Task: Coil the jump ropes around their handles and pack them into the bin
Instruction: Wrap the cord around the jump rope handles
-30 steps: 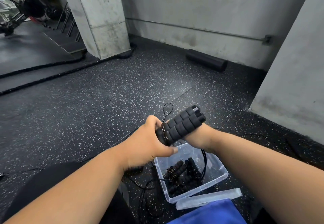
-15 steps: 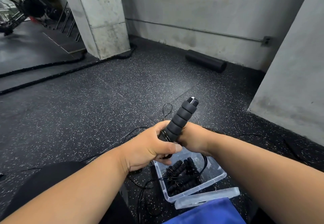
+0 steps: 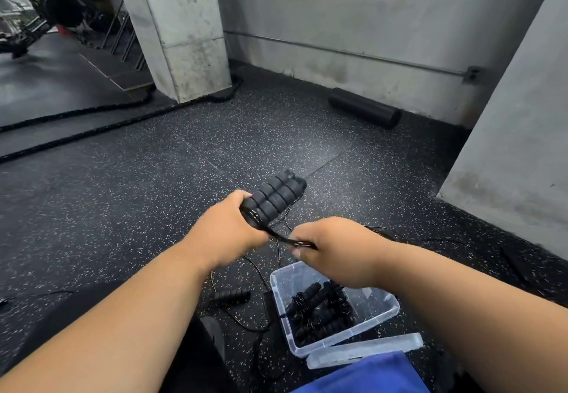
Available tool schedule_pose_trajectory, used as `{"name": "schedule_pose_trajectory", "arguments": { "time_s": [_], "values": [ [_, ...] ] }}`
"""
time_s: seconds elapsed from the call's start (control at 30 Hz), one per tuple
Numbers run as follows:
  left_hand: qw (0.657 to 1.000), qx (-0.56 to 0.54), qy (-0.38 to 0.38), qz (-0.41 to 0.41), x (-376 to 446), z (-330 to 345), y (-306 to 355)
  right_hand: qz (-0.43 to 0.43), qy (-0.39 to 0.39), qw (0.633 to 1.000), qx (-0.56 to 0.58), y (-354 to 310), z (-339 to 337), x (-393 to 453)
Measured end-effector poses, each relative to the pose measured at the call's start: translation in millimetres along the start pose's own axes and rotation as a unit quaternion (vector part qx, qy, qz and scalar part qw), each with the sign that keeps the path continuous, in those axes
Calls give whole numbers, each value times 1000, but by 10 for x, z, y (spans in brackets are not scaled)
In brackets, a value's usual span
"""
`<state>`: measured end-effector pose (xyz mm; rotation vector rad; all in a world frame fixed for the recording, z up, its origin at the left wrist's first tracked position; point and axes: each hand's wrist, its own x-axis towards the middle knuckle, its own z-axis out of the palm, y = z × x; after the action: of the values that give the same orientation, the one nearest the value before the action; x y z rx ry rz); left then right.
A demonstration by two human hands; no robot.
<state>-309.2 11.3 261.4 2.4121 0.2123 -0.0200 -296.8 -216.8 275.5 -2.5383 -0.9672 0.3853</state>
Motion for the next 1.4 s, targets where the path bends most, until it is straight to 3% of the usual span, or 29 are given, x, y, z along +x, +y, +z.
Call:
{"name": "schedule_pose_trajectory", "arguments": {
  "time_s": [0.1, 0.2, 0.3, 0.37, 0.47, 0.6, 0.73, 0.8, 0.87, 0.97, 1.07, 1.23, 1.4],
  "values": [
    [986, 164, -15, 40, -36, 134, 14, -86, 37, 985, -146, -194, -123, -41],
    [964, 221, -79, 126, -119, 274, 93, -99, 95, 980, -146, -167, -284, -31],
    [938, 212, -144, 234, -255, 278, 244, -40, 89, 995, -4, 24, -467, -22],
    [933, 198, -149, 261, -328, 243, 335, -5, 49, 991, 122, 230, -487, 16],
    [943, 141, -146, 262, -400, 217, 382, 53, -16, 966, 253, 536, -372, 65],
    [962, -47, -193, 189, -458, 181, 369, 49, -78, 922, 375, 677, -35, 45],
    [980, -87, -78, 163, -326, 108, 328, 100, -79, 937, 326, 377, 237, 99],
    [988, -89, -17, 122, -215, 57, 239, 82, -54, 980, 173, 236, 211, 123],
    [996, -41, 17, 83, -135, 31, 159, 41, -16, 999, 17, 119, 181, 71],
    [996, 74, 8, 59, -97, 76, 91, -20, -3, 994, -105, -120, 117, -28],
    [981, 167, -49, 90, -128, 194, 87, -63, 44, 981, -176, -222, -74, -57],
    [949, 193, -141, 208, -253, 205, 184, -23, 96, 995, 6, -11, -404, -89],
    [943, 112, -182, 257, -409, 216, 307, 4, 32, 967, 252, 395, -310, 24]
  ]
}}
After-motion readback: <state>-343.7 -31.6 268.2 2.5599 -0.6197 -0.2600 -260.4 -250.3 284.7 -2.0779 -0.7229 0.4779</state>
